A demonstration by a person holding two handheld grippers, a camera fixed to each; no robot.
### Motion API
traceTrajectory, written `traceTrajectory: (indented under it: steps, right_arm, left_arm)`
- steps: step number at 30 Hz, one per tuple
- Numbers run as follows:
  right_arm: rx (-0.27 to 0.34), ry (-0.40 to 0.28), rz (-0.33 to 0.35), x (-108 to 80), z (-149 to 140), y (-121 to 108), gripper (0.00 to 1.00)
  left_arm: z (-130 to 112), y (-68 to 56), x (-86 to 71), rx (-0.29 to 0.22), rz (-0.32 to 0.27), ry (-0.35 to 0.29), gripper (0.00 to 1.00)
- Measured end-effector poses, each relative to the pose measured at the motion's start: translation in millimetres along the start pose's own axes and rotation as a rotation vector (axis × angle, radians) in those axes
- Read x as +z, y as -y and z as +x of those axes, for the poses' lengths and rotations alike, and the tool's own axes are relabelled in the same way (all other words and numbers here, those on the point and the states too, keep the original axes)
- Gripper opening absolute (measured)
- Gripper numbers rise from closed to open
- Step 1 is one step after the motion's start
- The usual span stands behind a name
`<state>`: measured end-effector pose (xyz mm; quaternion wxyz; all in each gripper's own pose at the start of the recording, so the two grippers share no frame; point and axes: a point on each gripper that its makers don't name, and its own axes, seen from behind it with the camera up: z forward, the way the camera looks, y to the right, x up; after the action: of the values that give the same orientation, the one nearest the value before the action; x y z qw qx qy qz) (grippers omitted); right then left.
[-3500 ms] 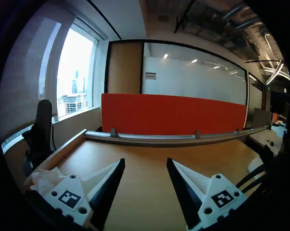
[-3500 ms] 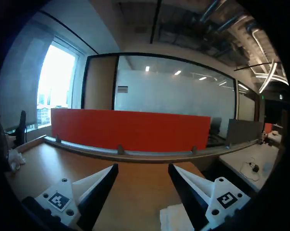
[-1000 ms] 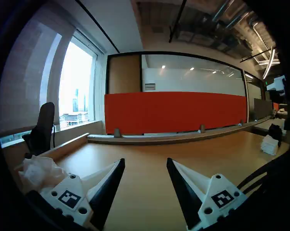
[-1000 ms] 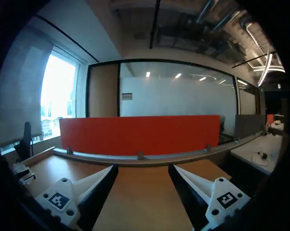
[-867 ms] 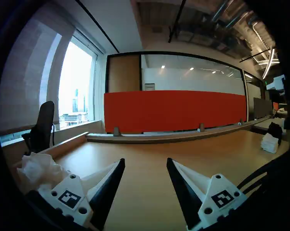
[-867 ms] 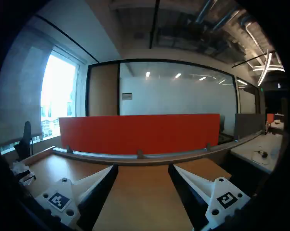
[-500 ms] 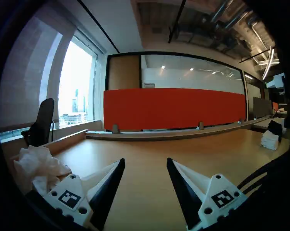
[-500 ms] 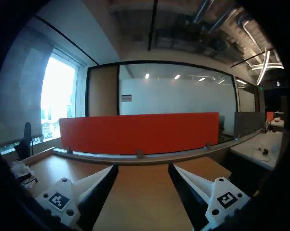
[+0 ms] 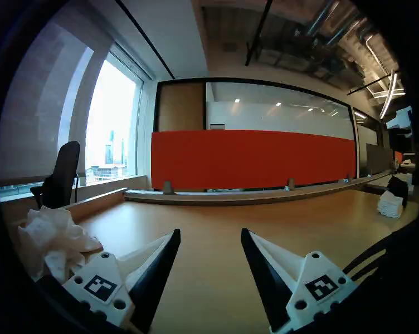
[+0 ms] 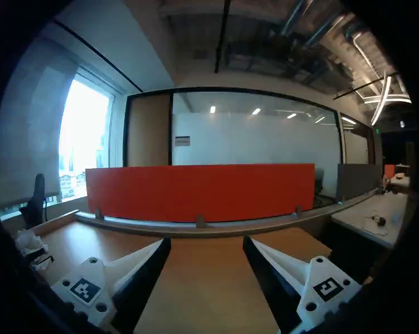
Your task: Fold towel
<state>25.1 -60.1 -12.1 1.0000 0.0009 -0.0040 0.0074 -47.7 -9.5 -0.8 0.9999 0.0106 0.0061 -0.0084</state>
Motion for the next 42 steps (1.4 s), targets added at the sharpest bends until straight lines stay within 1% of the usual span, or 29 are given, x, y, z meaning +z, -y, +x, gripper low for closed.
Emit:
traceTrajectory:
  steps: [13,19,27,32,35,42]
  right_arm:
    - [0.001,-0.007,-0.001,1.1,-0.6,-0.4,1.00]
    - [-0.007,-0.025,-0.005,3.2,-2.0,-5.1,1.00]
    - [-0.010,-0.028,-0.013,7.2,-8.3,-17.3,1.00]
    - [-0.027,-0.035,-0.031,7.6,-15.2,-30.3,1.00]
    - [-0.032,-0.037,-0.027,6.6,-19.8,-34.5,1.00]
    - [-0.005,-0.043,-0.017,8.6,-39.5,-43.0,1.00]
  left_arm:
    - [-1.9,-1.0,-0.2,0.003,0.000,-0.001,0.80]
    - [-2.1,-1.6,0.2,0.003,-0.001,0.000,0.99]
    - [-3.4,-1.7,0.5,0.004,0.000,-0.001,0.99]
    - [-4.0,-1.8,1.0,0.003,-0.001,-0.001,0.99]
    - [-3.9,-1.7,0.8,0.003,0.000,-0.001,0.99]
    - [-3.8,-1.7,0.4,0.004,0.000,-0.001,0.99]
